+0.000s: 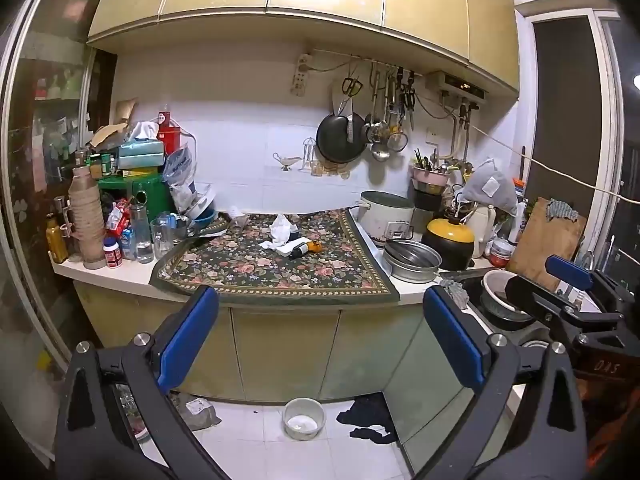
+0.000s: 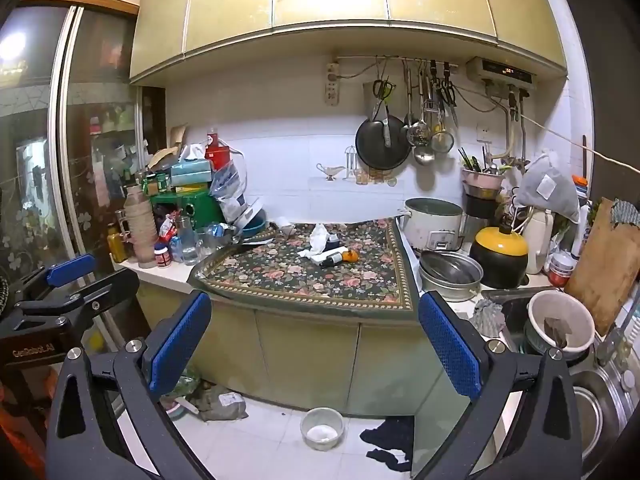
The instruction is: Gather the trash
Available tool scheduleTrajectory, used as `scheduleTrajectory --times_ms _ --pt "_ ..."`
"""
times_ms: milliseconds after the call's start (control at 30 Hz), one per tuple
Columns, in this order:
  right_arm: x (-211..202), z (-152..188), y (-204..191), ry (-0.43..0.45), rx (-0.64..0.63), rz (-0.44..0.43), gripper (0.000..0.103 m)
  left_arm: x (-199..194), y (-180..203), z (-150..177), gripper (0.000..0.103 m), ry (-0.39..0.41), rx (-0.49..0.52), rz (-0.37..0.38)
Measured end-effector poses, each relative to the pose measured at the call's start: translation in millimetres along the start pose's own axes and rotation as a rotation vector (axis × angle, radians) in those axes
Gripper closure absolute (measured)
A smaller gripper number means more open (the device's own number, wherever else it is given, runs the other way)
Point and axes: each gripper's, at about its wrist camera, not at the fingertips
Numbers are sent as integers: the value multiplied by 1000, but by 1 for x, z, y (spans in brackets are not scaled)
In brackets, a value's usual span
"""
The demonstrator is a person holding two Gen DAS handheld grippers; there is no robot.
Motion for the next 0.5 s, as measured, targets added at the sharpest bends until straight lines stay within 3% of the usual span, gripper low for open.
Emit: scheduleTrajectory --times_ms 500 --pt "-12 0 -8 5 9 -10 0 3 4 2 0 -11 -6 -17"
Point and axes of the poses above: each gripper's, at about its wrist camera, not at the fingertips, and x roughly the way its jaws point, y to its right, z to its underside, and after that the axes turned 11 degrees about -y, right-handed
